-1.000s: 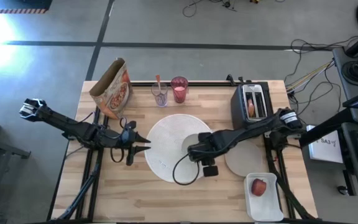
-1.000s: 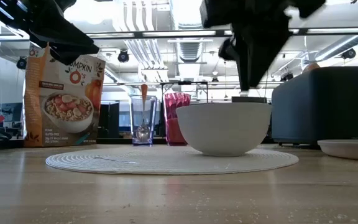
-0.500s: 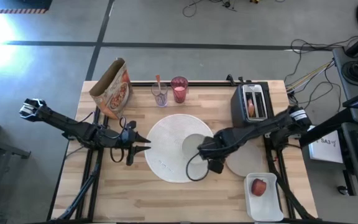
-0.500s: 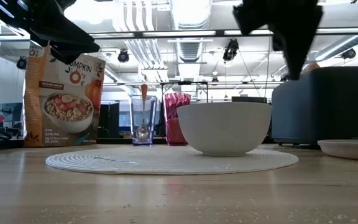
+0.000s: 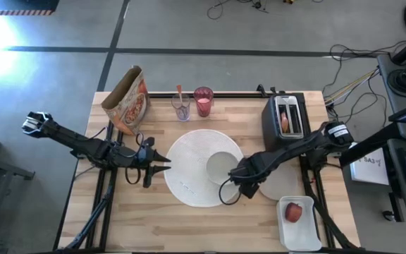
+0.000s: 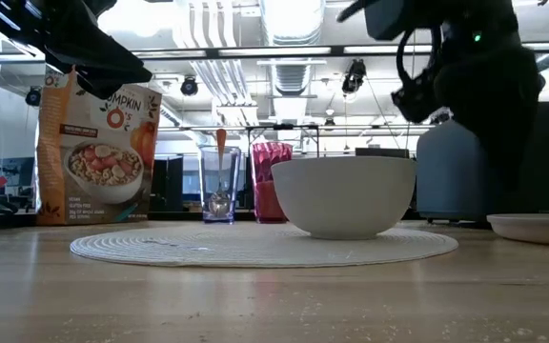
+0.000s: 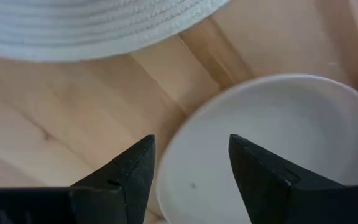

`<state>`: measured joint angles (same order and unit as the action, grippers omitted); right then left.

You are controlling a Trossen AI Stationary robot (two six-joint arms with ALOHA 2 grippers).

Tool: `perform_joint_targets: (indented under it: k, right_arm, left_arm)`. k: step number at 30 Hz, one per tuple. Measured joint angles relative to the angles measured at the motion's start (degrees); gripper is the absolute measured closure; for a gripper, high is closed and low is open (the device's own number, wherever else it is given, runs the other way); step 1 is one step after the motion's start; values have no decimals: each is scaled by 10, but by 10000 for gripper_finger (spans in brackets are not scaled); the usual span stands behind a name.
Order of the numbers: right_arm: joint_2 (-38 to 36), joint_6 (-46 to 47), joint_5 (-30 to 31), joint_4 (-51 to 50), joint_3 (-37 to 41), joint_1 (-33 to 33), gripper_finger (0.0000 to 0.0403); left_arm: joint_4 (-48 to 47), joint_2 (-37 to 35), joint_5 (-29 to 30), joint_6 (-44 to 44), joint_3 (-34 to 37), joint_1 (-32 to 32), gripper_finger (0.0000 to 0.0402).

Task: Arrange a breakfast setting
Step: Put the gray plate on the white table mat

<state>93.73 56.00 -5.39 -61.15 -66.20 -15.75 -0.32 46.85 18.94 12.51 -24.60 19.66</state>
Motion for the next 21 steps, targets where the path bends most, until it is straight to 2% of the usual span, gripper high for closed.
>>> perform_joint_targets:
  k: [11,16,21]
  right_arm:
    - [0,120,-6,85,97,0,234]
    - [-1,124,-7,134,120,0,259]
    - [-2,117,-7,142,126,0,297]
  left_arm:
    - [-4,0,0,0,0,0,302]
    - [-4,0,0,0,0,0,302]
    - [-3,0,0,0,0,0,302]
